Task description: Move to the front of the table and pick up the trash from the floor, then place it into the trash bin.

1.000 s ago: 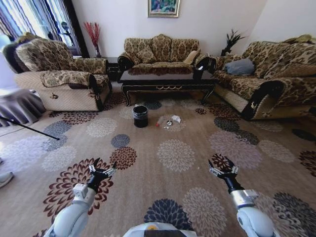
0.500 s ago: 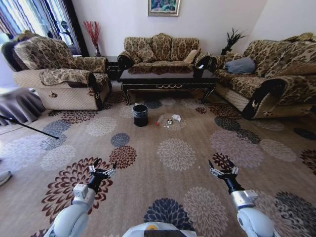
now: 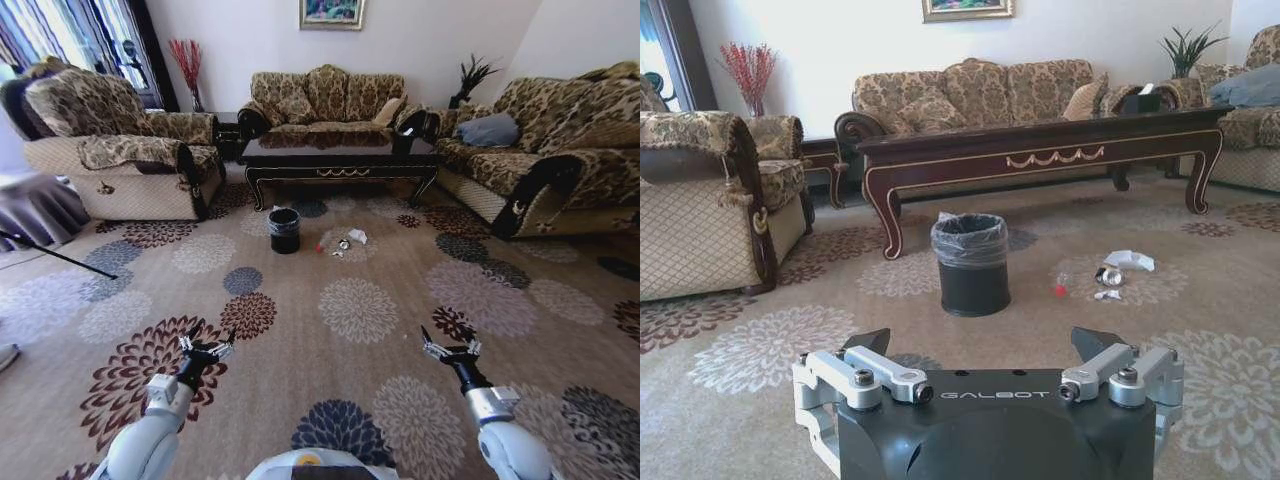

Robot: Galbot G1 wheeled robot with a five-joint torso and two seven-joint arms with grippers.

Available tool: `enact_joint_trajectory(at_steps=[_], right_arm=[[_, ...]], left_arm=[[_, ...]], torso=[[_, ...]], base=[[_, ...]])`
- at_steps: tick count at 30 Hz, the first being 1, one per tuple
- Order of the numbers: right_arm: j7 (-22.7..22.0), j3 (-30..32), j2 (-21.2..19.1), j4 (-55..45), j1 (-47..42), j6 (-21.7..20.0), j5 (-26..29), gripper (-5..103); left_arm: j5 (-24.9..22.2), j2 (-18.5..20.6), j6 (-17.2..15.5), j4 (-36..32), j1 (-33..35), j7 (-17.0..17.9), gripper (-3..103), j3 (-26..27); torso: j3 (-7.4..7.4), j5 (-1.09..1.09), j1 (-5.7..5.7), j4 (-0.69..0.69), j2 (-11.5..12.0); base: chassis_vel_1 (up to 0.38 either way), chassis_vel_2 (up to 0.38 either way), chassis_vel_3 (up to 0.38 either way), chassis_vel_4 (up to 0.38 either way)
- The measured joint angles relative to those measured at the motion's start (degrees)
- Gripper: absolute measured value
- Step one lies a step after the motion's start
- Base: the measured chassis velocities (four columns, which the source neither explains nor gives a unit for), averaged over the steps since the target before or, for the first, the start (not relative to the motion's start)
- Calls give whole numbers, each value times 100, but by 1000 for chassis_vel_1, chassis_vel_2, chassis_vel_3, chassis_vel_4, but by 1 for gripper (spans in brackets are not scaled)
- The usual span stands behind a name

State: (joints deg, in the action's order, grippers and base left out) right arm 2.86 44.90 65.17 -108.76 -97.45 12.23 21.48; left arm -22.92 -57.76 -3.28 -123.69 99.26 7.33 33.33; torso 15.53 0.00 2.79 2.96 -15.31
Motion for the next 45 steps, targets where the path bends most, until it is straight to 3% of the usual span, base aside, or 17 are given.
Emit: enact_joint_trajectory(at_steps=[24,45], right_arm=[[116,-73,85,6,-22,54,55,100],[119,-60,104,36,19,57,56,100]], left_arm=[[-35,-57,26,55,-14,29,100,-59],[-36,-69,31,65,-11,33,100,-108]], torso=[[-351,0,-151,0,504],[-745,0,-246,0,989]], base=[[0,0,0,0],[0,0,0,0]])
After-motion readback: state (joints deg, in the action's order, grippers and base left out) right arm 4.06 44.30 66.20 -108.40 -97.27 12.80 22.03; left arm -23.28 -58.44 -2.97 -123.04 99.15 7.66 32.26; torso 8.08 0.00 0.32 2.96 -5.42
